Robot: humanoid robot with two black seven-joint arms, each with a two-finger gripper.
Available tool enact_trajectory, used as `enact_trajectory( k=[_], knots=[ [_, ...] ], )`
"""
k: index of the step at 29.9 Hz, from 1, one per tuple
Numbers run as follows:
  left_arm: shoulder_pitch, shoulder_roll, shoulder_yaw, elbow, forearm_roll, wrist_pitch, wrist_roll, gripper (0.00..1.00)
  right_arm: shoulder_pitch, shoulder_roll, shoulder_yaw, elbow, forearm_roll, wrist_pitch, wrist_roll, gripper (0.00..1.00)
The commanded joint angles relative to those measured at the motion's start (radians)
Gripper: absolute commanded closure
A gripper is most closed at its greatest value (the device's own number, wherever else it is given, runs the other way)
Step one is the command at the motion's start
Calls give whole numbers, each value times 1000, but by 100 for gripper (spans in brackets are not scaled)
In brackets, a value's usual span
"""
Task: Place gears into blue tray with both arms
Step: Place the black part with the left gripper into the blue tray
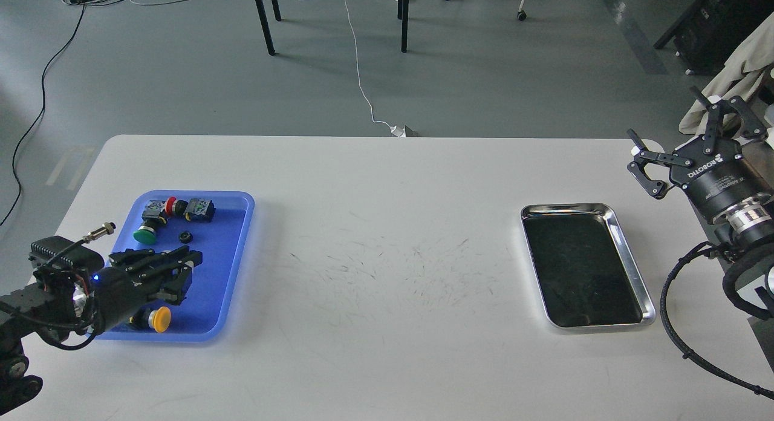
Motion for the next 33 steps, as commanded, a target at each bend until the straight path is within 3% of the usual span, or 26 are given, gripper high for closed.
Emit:
enact_trajectory(
  k=[1, 12, 19, 27, 29, 31, 33],
  knots=[
    [3, -29, 3, 27, 0, 1, 0, 92, 1, -1, 1, 0, 0, 0, 0, 6],
    [27, -66, 7, 121, 3, 3, -11, 88, -1, -7, 4, -2, 0, 9, 0, 6],
    [27, -69, 7, 142, 1, 3, -11, 78, -1, -5, 3, -2, 0, 10, 0, 6],
    [27, -78, -2, 162, -3, 6, -12, 53, -1, -5, 3, -2, 0, 9, 0, 6],
    [27, -80, -8, 162, -8, 18, -12, 41, -1, -4, 3, -2, 0, 9, 0, 6],
    [24, -88, -13, 162, -32, 34, -12, 22, -1, -2, 3, -2, 0, 9, 0, 6],
    [15, -92, -14, 162, -69, 38, -12, 13, 1, -2, 3, -2, 0, 9, 0, 6]
  ],
)
